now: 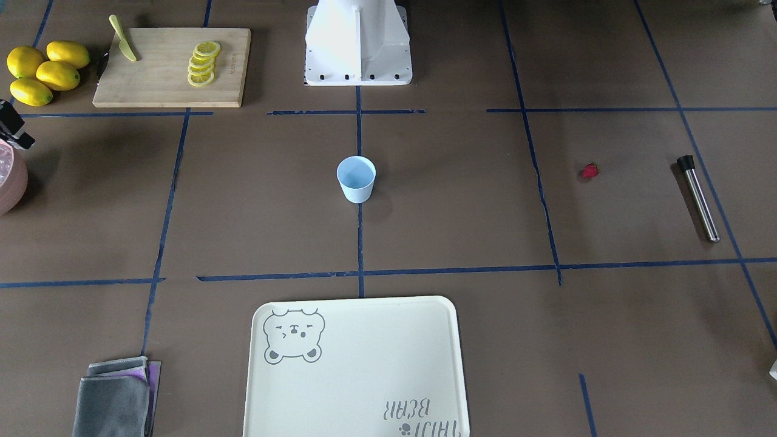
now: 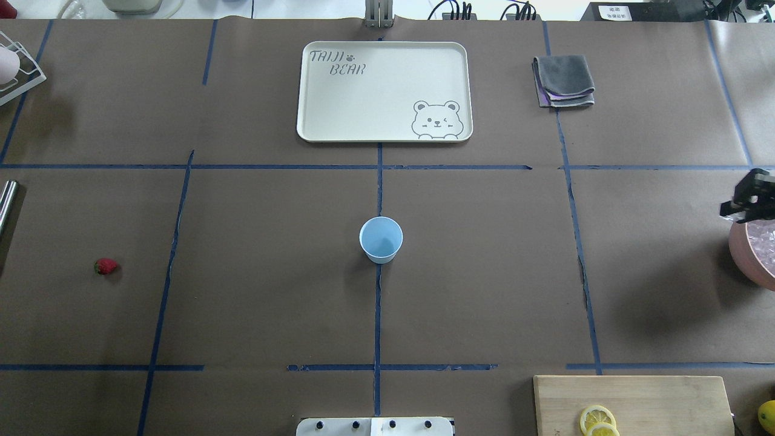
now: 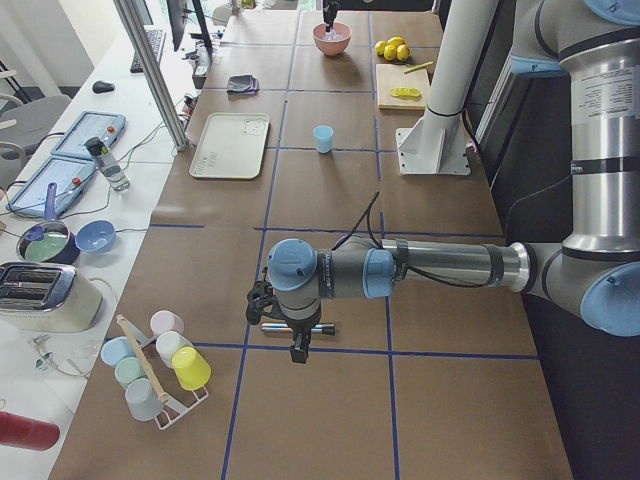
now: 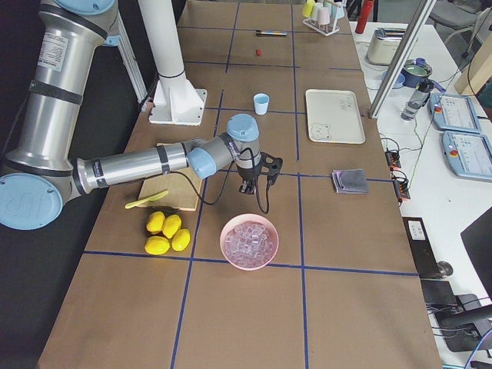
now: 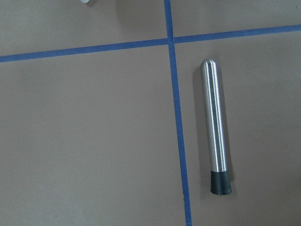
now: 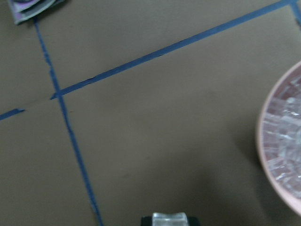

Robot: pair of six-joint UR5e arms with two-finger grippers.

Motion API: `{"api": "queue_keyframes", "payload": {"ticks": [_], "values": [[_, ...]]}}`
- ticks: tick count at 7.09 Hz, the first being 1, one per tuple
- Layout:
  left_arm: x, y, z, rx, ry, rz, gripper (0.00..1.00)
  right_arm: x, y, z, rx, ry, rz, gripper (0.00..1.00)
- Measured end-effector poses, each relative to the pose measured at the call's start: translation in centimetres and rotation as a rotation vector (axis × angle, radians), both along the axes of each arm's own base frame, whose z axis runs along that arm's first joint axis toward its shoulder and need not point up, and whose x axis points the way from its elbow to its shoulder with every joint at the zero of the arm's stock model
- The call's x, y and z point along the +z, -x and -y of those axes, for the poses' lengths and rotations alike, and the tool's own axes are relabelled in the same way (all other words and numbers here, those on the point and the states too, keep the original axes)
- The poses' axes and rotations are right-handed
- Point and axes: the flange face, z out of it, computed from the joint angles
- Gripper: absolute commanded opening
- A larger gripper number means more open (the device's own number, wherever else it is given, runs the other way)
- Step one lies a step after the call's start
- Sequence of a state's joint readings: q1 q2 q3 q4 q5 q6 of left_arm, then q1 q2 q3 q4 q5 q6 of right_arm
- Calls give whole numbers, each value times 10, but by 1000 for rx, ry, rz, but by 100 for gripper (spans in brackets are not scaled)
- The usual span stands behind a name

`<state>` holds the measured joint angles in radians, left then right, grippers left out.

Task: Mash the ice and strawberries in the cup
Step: 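Carry the ice cube over the blue cup and release it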

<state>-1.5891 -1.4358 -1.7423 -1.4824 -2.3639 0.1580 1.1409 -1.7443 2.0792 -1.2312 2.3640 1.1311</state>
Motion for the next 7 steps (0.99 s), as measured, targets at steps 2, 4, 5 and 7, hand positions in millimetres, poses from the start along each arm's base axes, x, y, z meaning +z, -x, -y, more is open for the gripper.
{"api": "queue_keyframes", "payload": {"ticks": [2,4,5,7], "values": [[0,0,0,0,1,-3,100,-97,76,23,-5,64,145,6],[0,-1,0,0,2,-12,100,-189,204,18,19,100,198,6],[0,-1,0,1,3,-13,100,-218,273,11,58,112,198,7],[1,-2,0,0,6,-14,100,-248,371,1,126,111,175,12]]}}
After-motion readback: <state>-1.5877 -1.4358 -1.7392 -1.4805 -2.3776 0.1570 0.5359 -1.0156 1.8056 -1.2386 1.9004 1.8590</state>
